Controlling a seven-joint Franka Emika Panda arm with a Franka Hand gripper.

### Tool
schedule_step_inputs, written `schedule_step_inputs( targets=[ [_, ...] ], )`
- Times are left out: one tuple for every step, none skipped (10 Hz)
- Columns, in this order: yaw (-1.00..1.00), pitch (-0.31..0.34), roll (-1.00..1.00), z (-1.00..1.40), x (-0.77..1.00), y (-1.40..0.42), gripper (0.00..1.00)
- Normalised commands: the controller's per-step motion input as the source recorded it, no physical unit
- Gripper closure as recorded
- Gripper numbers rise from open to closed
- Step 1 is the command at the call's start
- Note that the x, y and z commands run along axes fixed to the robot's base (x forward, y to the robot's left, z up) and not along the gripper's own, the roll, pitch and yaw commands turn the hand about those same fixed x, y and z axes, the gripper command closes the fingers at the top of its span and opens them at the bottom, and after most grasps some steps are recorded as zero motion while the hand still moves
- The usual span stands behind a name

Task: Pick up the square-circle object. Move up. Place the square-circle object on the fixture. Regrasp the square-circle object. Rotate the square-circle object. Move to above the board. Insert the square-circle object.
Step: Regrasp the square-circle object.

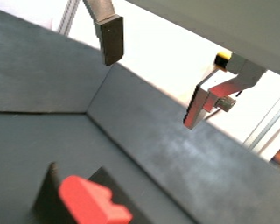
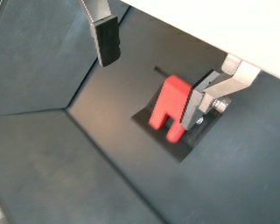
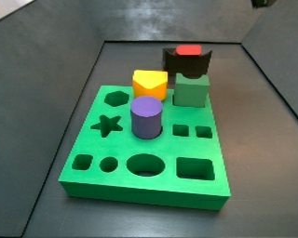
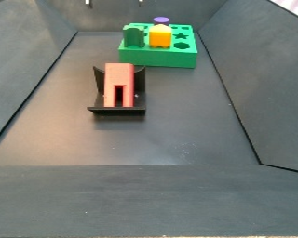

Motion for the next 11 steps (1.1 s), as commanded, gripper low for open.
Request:
schedule_step_inputs(
  targets=[
    [0.16, 0.138, 0.70, -0.02, 0.10, -0.04, 0.00],
    [0.18, 0.119, 0.51, -0.02, 0.10, -0.04, 0.00],
    [0.18, 0.093, 0.29, -0.01, 0.09, -0.03, 0.00],
    [0.19, 0.071, 0.22, -0.01, 0.09, -0.03, 0.00],
    [0.14, 0.050, 0.22, -1.00, 0.03, 0.07, 0.00],
    [0.13, 0.029, 0.20, -1.00, 0.03, 0.07, 0.00],
    [0.12, -0.004, 0.17, -1.00, 0.04, 0.06, 0.00],
    [0.12, -0.016, 0.15, -1.00, 0.05, 0.06, 0.00],
    [0.10, -0.038, 0.10, -1.00, 0.06, 0.06, 0.00],
    [0.08, -0.052, 0.08, -1.00, 0.07, 0.05, 0.00],
    [0.07, -0.071, 0.06, -1.00, 0.08, 0.04, 0.00]
  ],
)
